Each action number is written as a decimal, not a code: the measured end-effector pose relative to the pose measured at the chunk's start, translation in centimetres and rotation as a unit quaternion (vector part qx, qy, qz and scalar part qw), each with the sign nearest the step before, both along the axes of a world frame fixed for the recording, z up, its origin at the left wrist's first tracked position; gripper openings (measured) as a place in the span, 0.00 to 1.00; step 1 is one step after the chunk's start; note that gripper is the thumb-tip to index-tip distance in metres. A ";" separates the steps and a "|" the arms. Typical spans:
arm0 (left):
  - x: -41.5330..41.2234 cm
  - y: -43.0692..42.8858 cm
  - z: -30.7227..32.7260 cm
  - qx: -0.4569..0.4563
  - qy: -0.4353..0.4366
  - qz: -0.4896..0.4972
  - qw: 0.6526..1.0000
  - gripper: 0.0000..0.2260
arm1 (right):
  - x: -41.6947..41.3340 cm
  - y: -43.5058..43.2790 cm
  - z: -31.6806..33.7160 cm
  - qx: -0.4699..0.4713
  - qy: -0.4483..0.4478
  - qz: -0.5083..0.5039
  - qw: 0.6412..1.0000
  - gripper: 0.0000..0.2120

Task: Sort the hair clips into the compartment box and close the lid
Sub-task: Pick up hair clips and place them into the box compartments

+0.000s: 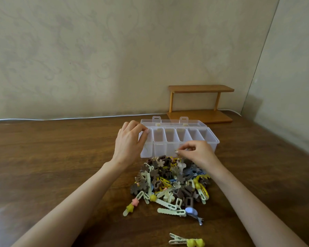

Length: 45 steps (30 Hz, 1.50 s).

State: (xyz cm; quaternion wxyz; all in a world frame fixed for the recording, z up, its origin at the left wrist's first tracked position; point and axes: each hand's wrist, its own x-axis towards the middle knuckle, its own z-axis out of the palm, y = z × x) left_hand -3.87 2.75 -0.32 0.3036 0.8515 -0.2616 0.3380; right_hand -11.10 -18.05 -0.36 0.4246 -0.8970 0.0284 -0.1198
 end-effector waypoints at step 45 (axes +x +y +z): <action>-7.3 1.8 0.3 0.277 0.113 -0.170 0.939 0.05 | -5.2 -1.1 -1.8 -0.067 -0.124 0.060 0.988 0.02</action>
